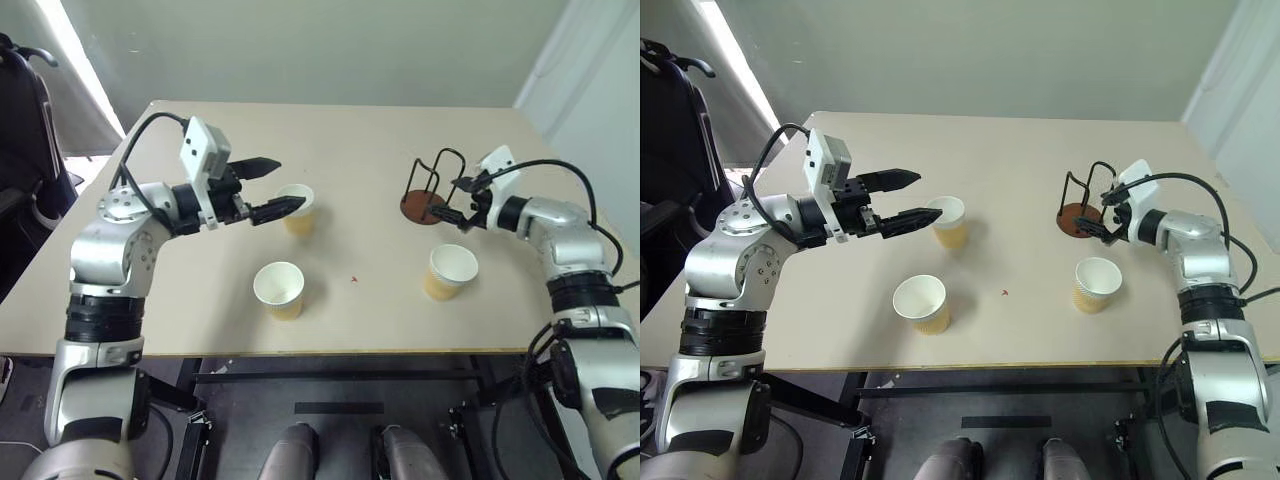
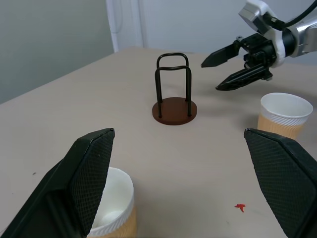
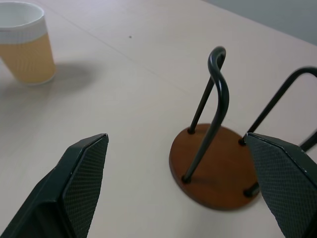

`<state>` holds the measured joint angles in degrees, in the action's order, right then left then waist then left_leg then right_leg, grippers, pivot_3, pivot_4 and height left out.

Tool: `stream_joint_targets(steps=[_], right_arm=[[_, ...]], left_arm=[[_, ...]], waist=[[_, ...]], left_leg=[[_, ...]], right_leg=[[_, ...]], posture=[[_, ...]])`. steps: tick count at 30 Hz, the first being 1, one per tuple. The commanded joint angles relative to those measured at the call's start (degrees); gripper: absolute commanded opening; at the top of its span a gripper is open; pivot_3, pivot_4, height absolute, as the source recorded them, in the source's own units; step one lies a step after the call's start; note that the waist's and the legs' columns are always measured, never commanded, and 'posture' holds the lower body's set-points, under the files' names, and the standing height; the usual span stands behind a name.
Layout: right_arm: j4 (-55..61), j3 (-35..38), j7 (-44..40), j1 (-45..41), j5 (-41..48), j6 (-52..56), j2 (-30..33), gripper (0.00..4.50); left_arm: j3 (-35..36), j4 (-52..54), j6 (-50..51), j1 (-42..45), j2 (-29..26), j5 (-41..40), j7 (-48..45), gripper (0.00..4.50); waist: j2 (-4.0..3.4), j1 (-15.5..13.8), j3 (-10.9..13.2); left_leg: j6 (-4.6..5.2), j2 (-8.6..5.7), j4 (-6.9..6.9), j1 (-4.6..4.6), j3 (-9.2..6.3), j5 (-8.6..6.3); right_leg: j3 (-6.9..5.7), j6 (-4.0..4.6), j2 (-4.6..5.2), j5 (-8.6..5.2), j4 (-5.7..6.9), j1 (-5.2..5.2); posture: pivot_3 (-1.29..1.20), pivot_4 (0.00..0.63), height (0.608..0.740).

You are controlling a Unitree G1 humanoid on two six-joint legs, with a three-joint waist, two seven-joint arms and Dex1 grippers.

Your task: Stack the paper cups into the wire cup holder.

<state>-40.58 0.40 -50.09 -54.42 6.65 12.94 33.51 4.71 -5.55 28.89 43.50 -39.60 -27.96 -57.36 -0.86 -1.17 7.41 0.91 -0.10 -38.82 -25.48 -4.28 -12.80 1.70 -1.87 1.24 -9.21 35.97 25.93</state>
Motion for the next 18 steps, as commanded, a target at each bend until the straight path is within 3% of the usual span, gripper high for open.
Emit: stream_joint_targets(steps=[1, 18], right_arm=[[-2.95, -0.24, 0.93, -2.6, -1.44, -3.65, -0.37, 4.5], [-15.61, -1.95, 5.16, -9.86, -7.67, -13.23, -4.89, 4.5]], left_arm=[[1.85, 1.27, -0.75, 0.13, -0.79, -0.24, 0.12, 4.48], [2.4, 2.74, -0.12, -0.61, -0.96, -0.55, 1.41, 4.48]], waist=[[0.0, -0.05, 0.0], [-0.01, 0.12, 0.01]], left_leg=[[0.0, 0.0, 0.0, -0.01, 0.0, 0.0], [-0.04, 0.01, 0.08, -0.01, 0.0, -0.03]], right_leg=[[0.0, 0.0, 0.0, 0.0, -0.01, 0.0], [-0.01, 0.03, 0.0, 0.0, -0.01, 0.04]], posture=[[0.0, 0.15, 0.74], [0.0, 0.15, 0.74]])
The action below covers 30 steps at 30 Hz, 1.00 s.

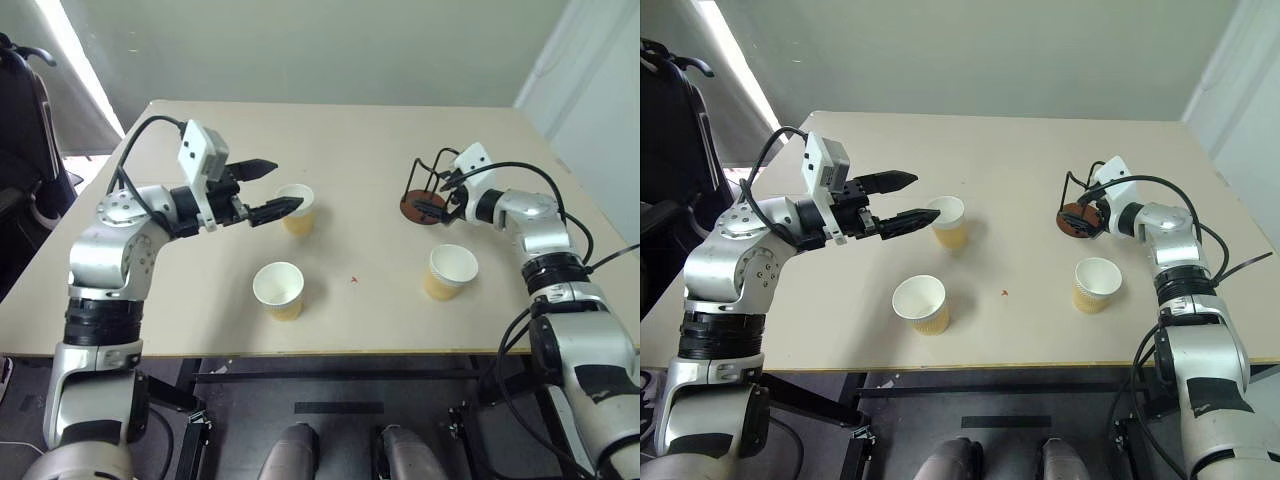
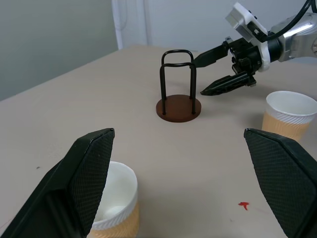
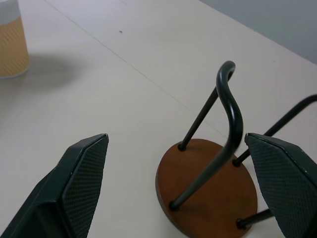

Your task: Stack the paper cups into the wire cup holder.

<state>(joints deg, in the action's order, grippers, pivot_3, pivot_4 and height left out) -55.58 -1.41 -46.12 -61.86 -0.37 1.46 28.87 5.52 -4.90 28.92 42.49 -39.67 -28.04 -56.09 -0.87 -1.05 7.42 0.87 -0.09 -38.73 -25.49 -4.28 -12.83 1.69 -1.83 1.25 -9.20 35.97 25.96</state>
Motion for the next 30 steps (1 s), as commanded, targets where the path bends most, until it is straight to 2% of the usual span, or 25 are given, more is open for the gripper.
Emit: stream_joint_targets(steps=[1, 5, 8, 9, 16, 19, 26, 30], right_arm=[[-0.99, -0.13, 1.35, -2.69, -0.81, -1.94, -0.43, 4.5], [-2.22, 0.06, 2.02, -3.38, -1.43, -2.74, -1.0, 4.5], [-2.89, 0.45, 2.75, -3.85, -1.49, -3.5, -1.25, 3.91], [-3.02, 0.58, 2.77, -4.09, -1.45, -3.61, -1.24, 3.65], [-1.99, 1.17, 1.05, -4.63, -0.35, -2.63, -1.05, 1.01], [-1.26, 1.15, -0.6, -4.24, 0.13, -2.02, -0.89, 0.02], [7.44, 1.52, -7.84, -2.09, 3.33, 3.16, 0.04, 0.02], [22.31, 0.97, -13.07, 2.35, 6.68, 11.23, 1.61, 0.02]], left_arm=[[1.64, 2.11, -0.13, 0.37, -0.93, -0.49, 0.13, 4.48], [1.64, 2.08, -0.07, 0.4, -1.02, -0.48, 0.18, 4.48], [1.59, 2.01, -0.01, 0.44, -0.95, -0.44, 0.35, 4.5], [1.6, 1.99, 0.03, 0.46, -0.93, -0.45, 0.41, 4.5], [1.29, 1.15, -0.08, 1.05, -0.78, -0.08, 0.57, 4.5], [0.96, 0.67, -0.14, 1.42, -0.76, 0.15, 0.32, 4.5], [0.29, -0.63, 0.07, 2.37, -1.27, 0.48, -1.58, 4.5], [-0.38, -0.84, 1.05, 2.22, -3.22, 0.38, -5.09, 4.5]], waist=[[0.0, 0.02, 0.0], [0.0, 0.03, 0.0], [0.0, 0.04, 0.0], [0.0, 0.04, 0.0], [0.0, 0.05, 0.0], [0.0, 0.06, 0.0], [0.0, 0.05, 0.0], [0.0, 0.07, 0.0]], left_leg=[[0.0, 0.0, 0.01, 0.0, 0.0, 0.0], [-0.02, 0.0, 0.06, 0.0, 0.0, 0.0], [-0.03, 0.0, 0.08, 0.0, 0.01, 0.0], [-0.04, 0.01, 0.09, 0.0, 0.0, 0.0], [-0.07, 0.01, 0.14, 0.0, 0.01, 0.0], [-0.08, 0.02, 0.16, 0.0, 0.0, 0.01], [-0.12, 0.02, 0.22, -0.01, 0.0, 0.03], [-0.16, 0.02, 0.33, -0.03, 0.0, 0.06]], right_leg=[[0.0, 0.0, 0.0, 0.0, -0.01, 0.01], [0.0, 0.01, 0.0, 0.0, 0.0, 0.02], [0.0, 0.01, 0.0, 0.0, -0.01, 0.04], [0.0, 0.02, 0.0, 0.0, -0.01, 0.04], [0.0, 0.05, 0.0, -0.02, -0.01, 0.06], [-0.01, 0.06, 0.0, -0.02, -0.01, 0.07], [-0.02, 0.09, 0.0, -0.04, -0.01, 0.1], [-0.04, 0.12, 0.0, -0.05, -0.04, 0.13]], posture=[[0.0, 0.15, 0.74], [0.0, 0.15, 0.74], [0.0, 0.15, 0.74], [0.0, 0.15, 0.74], [0.0, 0.15, 0.74], [0.0, 0.15, 0.74], [0.0, 0.15, 0.74], [0.0, 0.15, 0.74]])
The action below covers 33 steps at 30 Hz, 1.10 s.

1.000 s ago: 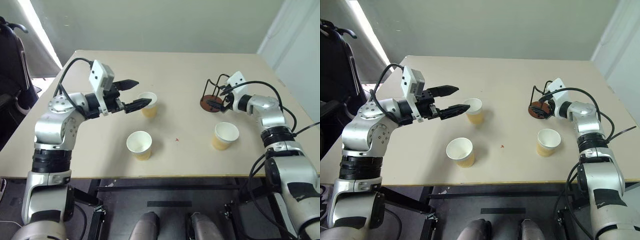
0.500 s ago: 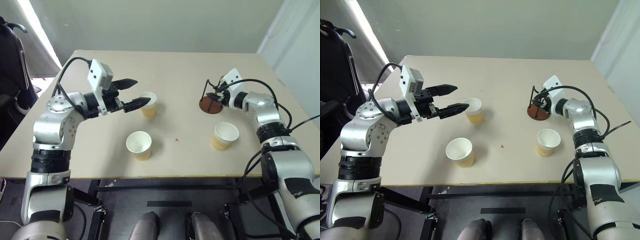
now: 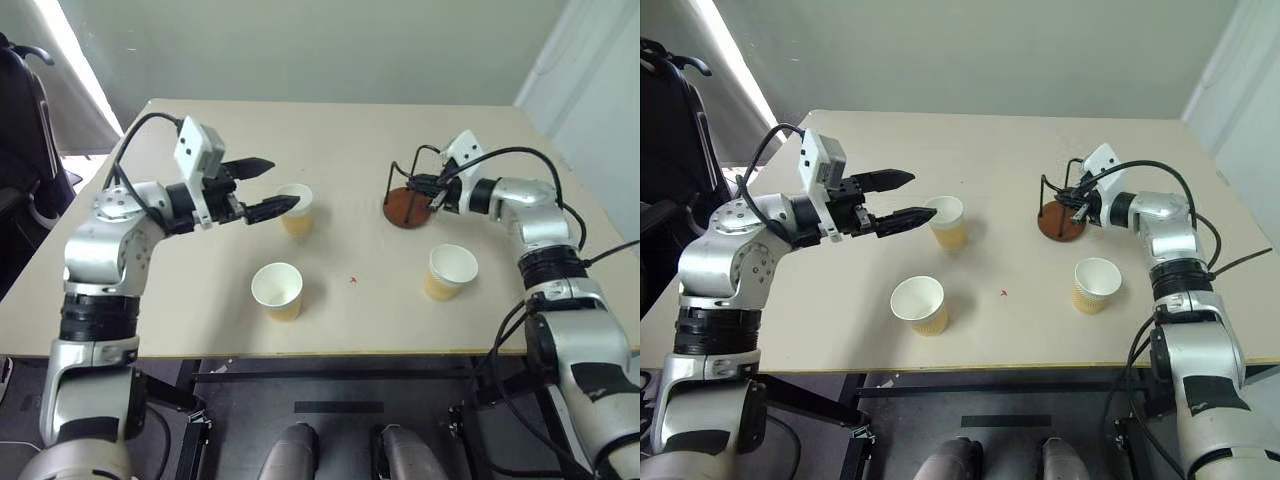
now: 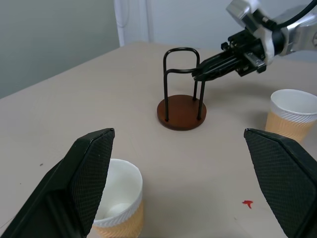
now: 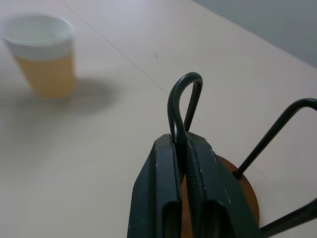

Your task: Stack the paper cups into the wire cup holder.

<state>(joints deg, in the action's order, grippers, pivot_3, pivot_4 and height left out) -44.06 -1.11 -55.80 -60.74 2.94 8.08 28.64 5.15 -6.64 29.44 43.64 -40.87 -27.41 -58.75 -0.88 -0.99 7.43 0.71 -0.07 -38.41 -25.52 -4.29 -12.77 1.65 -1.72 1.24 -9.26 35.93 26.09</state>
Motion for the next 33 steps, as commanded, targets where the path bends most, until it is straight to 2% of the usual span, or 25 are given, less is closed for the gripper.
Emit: stream_joint_targets(steps=[1, 7, 14, 24, 33], right_arm=[[14.67, 0.54, -4.22, 2.47, 4.24, 6.83, 2.23, 0.02], [34.16, -0.37, -6.95, 9.34, 8.6, 18.23, 4.51, 0.02], [46.23, -2.68, -7.47, 13.94, 11.53, 24.93, 5.47, 0.02], [55.8, -6.64, -7.27, 17.97, 14.76, 29.64, 5.26, 0.02], [56.02, -9.31, -8.42, 18.59, 15.35, 29.43, 6.06, 0.02]], left_arm=[[-0.3, 0.78, 0.56, 0.95, -2.69, -0.05, -3.35, 4.5], [-1.32, 0.32, 1.88, 0.97, -6.53, -0.48, -9.47, 4.5], [-3.76, 0.3, 2.4, 1.36, -9.95, 0.69, -15.64, 4.5], [-5.17, 1.21, 2.8, 1.8, -11.46, 1.41, -18.73, 4.5], [-5.46, 1.75, 3.4, 1.68, -12.11, 1.54, -20.07, 4.5]], waist=[[0.0, -0.01, 0.0], [0.0, 0.17, 0.0], [0.01, 0.3, 0.0], [0.01, 0.36, 0.0], [0.01, 0.36, 0.0]], left_leg=[[-0.01, 0.0, 0.03, 0.0, 0.0, 0.0], [-0.33, 0.01, 0.15, 0.01, -0.03, 0.2], [-0.17, 0.01, 0.2, 0.09, -0.07, 0.3], [-0.14, 0.01, 0.19, 0.07, -0.09, 0.3], [-0.13, 0.01, 0.18, 0.08, -0.1, 0.31]], right_leg=[[-0.01, 0.02, 0.0, -0.01, 0.0, 0.0], [-0.03, 0.08, -0.01, -0.05, -0.04, 0.02], [-0.03, 0.52, -0.01, -0.29, 0.06, 0.01], [-0.05, 0.56, -0.03, -0.31, 0.05, 0.01], [-0.04, 0.56, -0.03, -0.31, 0.07, 0.01]], posture=[[0.0, 0.15, 0.74], [0.0, 0.15, 0.74], [0.0, 0.15, 0.74], [0.0, 0.15, 0.74], [0.0, 0.15, 0.74]])
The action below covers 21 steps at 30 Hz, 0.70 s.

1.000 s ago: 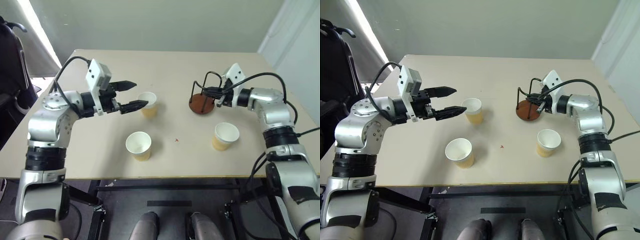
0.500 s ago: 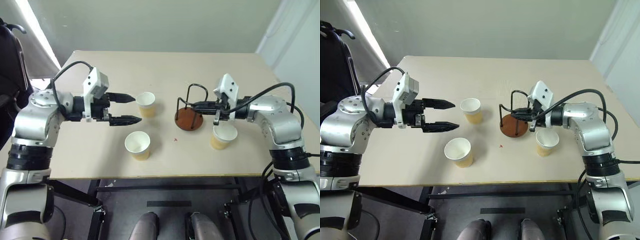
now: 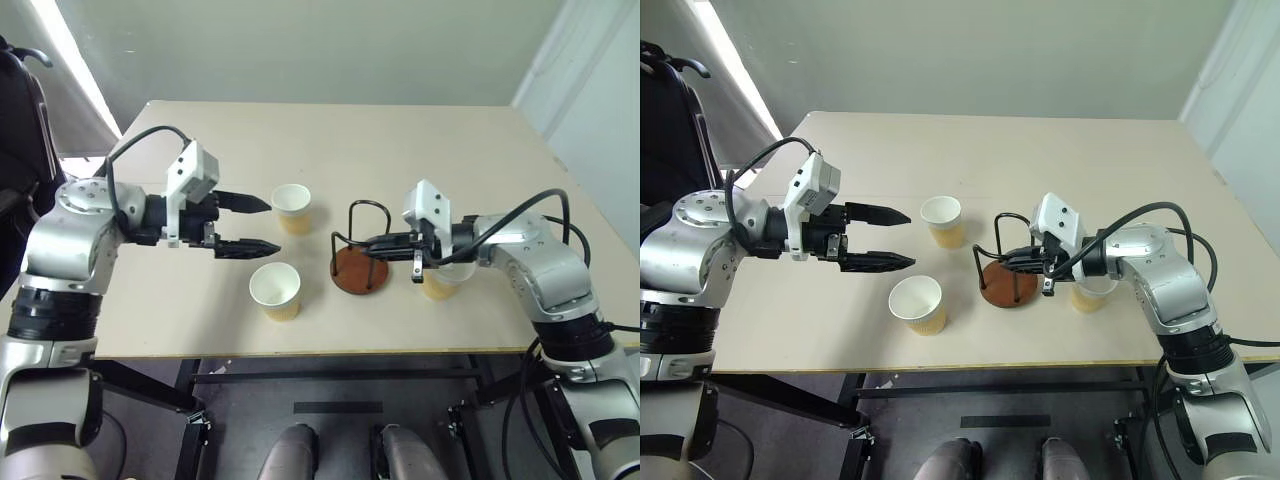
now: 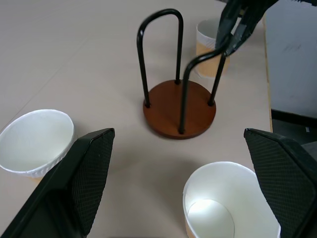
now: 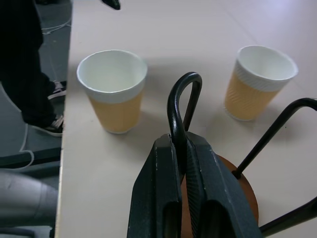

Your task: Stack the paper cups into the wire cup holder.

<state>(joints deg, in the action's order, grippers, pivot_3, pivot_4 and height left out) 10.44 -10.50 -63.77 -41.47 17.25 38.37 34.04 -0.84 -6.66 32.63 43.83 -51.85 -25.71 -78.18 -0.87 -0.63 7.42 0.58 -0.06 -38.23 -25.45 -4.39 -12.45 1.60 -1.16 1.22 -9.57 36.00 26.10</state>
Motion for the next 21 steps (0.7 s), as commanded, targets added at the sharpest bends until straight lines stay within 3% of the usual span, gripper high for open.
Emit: stream_joint_targets(steps=[1, 12, 21], right_arm=[[1.35, -0.14, -0.64, -0.72, 0.96, -1.03, 0.73, 0.02], [-0.34, -1.96, -1.8, -0.57, 0.53, -3.35, 0.34, 0.02], [-4.84, -3.06, -2.6, -1.02, -1.28, -6.69, 0.92, 0.02]], left_arm=[[0.49, 2.03, 0.47, 1.45, -1.28, -0.33, -0.98, 4.5], [-1.57, 4.98, 1.5, 1.74, -4.49, -0.09, -6.99, 4.5], [-1.25, 6.43, 2.28, 0.98, -4.28, -0.7, -6.3, 4.5]], waist=[[0.0, 0.0, 0.0], [0.0, 0.04, 0.0], [0.01, 0.07, 0.0]], left_leg=[[0.0, 0.0, 0.0, 0.0, 0.0, 0.0], [0.01, 0.0, 0.0, 0.0, -0.01, -0.01], [0.02, 0.01, -0.01, 0.0, -0.02, -0.01]], right_leg=[[0.0, 0.0, 0.0, 0.0, 0.0, 0.0], [0.0, 0.02, -0.01, -0.01, 0.0, 0.01], [0.0, 0.03, -0.01, -0.02, 0.01, 0.01]], posture=[[0.0, 0.15, 0.74], [0.0, 0.15, 0.74], [0.0, 0.15, 0.74]])
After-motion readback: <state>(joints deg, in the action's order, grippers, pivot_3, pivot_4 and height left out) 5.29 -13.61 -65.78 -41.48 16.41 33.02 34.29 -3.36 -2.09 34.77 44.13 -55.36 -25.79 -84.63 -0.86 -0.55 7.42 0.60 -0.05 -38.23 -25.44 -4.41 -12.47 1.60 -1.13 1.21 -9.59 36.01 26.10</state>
